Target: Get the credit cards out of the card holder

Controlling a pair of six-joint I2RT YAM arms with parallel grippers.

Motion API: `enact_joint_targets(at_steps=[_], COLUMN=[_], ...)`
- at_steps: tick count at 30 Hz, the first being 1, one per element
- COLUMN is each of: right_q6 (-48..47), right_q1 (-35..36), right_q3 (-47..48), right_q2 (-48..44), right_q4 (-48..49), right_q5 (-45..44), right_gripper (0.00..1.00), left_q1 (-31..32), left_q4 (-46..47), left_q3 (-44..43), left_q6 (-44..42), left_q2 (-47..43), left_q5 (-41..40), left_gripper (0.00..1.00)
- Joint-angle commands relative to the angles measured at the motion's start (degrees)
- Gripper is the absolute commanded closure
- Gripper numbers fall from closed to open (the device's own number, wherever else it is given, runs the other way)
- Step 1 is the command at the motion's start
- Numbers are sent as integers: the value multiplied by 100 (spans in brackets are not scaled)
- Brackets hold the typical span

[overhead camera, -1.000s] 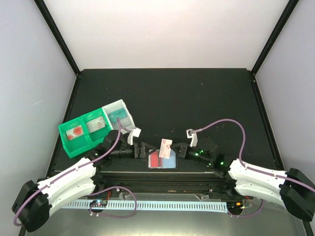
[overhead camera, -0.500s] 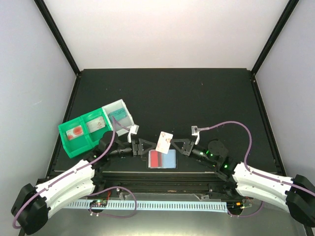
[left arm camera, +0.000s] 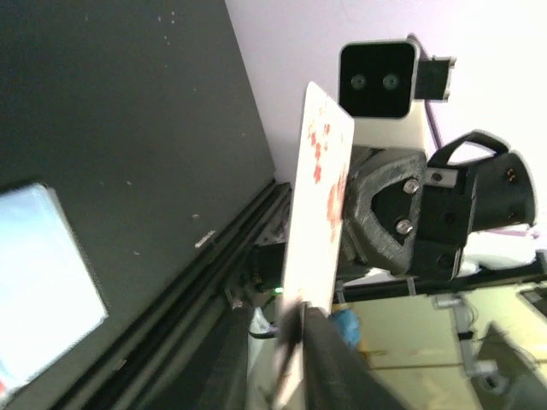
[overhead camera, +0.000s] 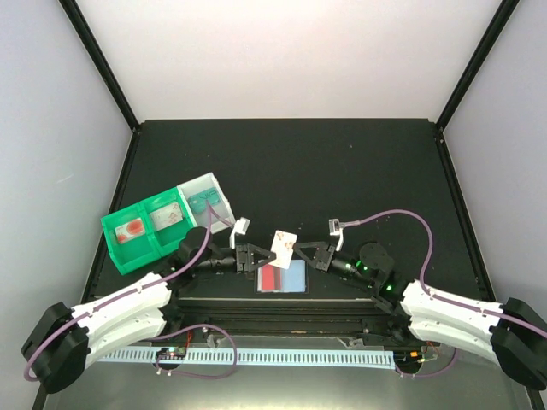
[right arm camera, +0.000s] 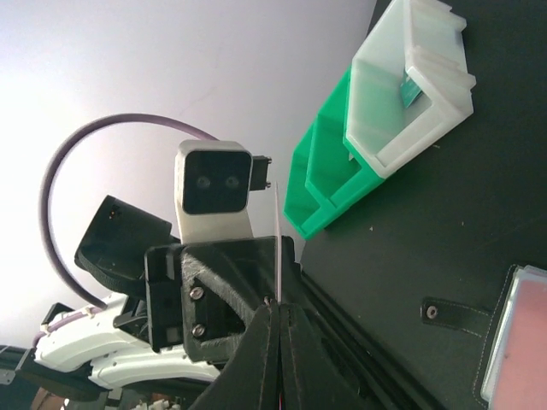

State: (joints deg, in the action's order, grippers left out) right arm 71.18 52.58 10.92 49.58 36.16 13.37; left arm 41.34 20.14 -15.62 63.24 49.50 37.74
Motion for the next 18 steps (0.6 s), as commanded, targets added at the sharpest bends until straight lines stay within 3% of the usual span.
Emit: enact_joint_targets(at_steps=[1,2,6,13,18], right_q6=[-59,-188,-877,-2494,-3543], right_q1=[13,15,11,-15,-19], right_q3=[176,196,239,1097,2257], right_q2=[58,56,-228,-1465,-1462], right_q4=[247,171,-534,-3431,-5272], right_q5=[321,430,693,460,243], right_gripper=[99,99,91,71,65], left_q1=[58,58,54,43,41], left_q4=[493,491,23,-1929,-2566], left_q3=[-168,-148,-134,-590,-929], left_q6=[-18,-26,-285,-1329,-1852], left_q2=[-56,-126,-566,-1205,-1261], left_q5=[179,213,242,526,946], left_gripper=[93,98,98,98,98])
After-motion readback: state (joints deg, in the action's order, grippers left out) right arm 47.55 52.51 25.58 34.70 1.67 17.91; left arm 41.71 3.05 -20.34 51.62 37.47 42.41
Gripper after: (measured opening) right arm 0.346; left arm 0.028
